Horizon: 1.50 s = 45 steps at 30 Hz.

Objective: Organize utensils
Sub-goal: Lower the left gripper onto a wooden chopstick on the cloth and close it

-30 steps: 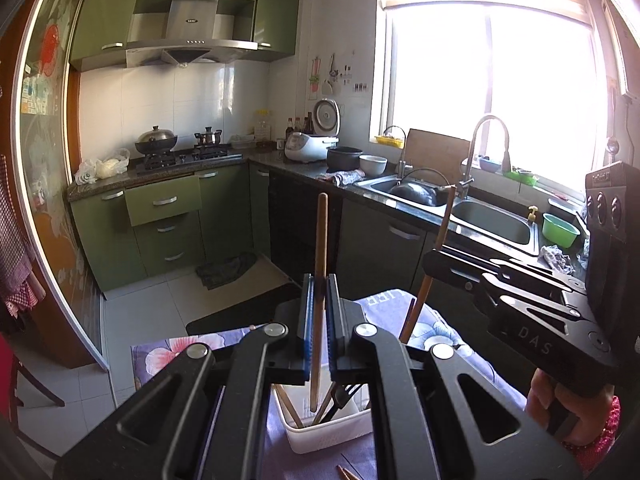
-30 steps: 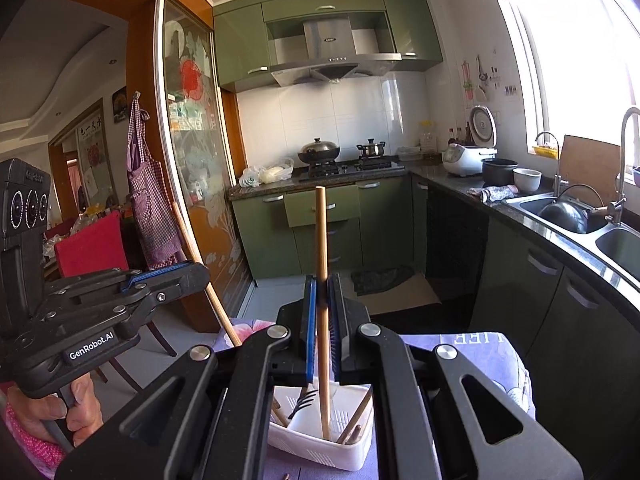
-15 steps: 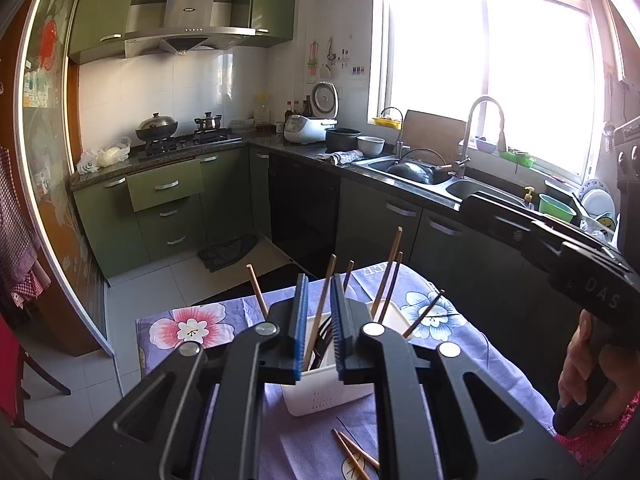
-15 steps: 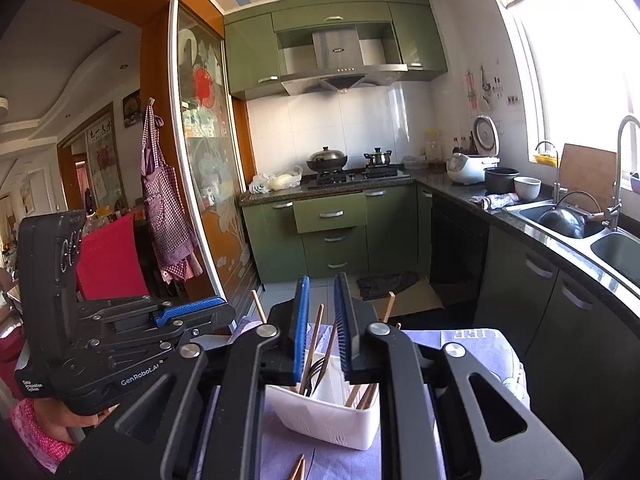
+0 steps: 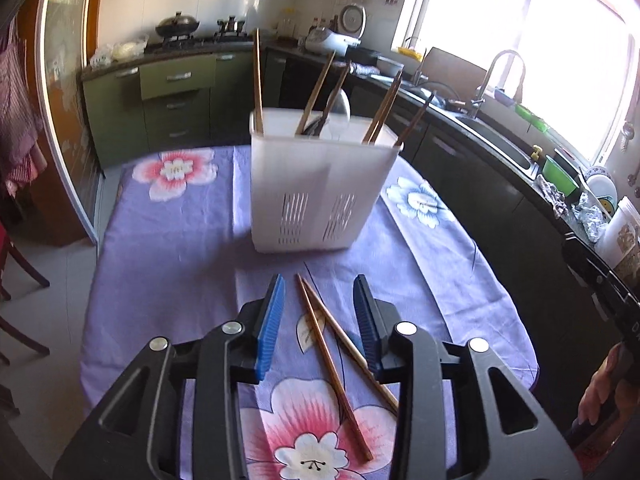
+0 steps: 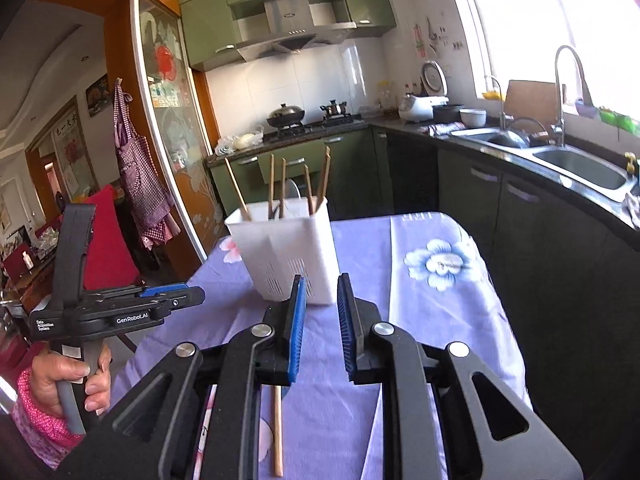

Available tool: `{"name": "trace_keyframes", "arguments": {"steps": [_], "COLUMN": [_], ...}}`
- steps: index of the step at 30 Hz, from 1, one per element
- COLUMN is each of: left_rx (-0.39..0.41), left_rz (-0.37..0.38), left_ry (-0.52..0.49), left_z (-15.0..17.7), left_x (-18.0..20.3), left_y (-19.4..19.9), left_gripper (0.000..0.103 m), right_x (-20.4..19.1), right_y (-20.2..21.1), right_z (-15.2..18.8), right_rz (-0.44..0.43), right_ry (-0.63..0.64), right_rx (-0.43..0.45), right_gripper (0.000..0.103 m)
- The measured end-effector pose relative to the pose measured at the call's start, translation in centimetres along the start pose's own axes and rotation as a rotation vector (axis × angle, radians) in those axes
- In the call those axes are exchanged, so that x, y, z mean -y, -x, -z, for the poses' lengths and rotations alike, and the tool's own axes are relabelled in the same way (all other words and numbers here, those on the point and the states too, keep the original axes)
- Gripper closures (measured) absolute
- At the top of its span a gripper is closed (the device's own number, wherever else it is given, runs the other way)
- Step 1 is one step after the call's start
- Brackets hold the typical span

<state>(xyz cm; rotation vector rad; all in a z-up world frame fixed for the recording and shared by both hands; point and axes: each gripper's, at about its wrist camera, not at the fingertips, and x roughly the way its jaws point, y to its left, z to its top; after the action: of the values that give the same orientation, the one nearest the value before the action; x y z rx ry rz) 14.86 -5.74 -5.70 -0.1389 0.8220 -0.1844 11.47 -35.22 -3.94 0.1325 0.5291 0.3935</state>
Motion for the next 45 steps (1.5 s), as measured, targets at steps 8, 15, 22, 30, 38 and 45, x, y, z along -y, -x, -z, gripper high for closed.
{"name": "trace_keyframes", "arguments": {"steps": [8, 15, 22, 30, 38, 45], "left_rx": [-0.142, -0.226, -0.269, -0.293, -0.295, -0.220], "left_rz": [-0.086, -0.140, -0.189, -0.210, -0.215, -0.169], "left_ry": [0.034, 0.049, 0.058, 0.047, 0.041, 0.066], "left_z": [1.7, 2.4, 2.5, 2.4, 1.7, 1.5], "left_x": [0.8, 0.9, 0.3, 0.6, 0.2, -1.3], "left_y": [-6.4, -9.6, -11.0, -12.2, -12.7, -9.9], "left_gripper": [0.069, 0.069, 0.070, 0.078, 0.095, 0.097], "right_x": [5.3, 5.7, 6.1, 6.9, 7.4, 7.1], "right_y": [1.0, 0.7, 0.2, 0.5, 0.8, 0.1], "right_z": [3.3, 2.9, 2.7, 2.9, 3.2, 3.0], "right_rz": [0.008, -0.011, -0.031, -0.043, -0.049, -0.042], "right_ry": [-0.146, -0.157, -0.189, -0.215, -0.229, -0.217], "right_rx": [-0.037, -0.041, -0.050, -0.045, -0.049, -0.073], "right_gripper": [0.078, 0.072, 0.072, 0.072, 0.072, 0.068]}}
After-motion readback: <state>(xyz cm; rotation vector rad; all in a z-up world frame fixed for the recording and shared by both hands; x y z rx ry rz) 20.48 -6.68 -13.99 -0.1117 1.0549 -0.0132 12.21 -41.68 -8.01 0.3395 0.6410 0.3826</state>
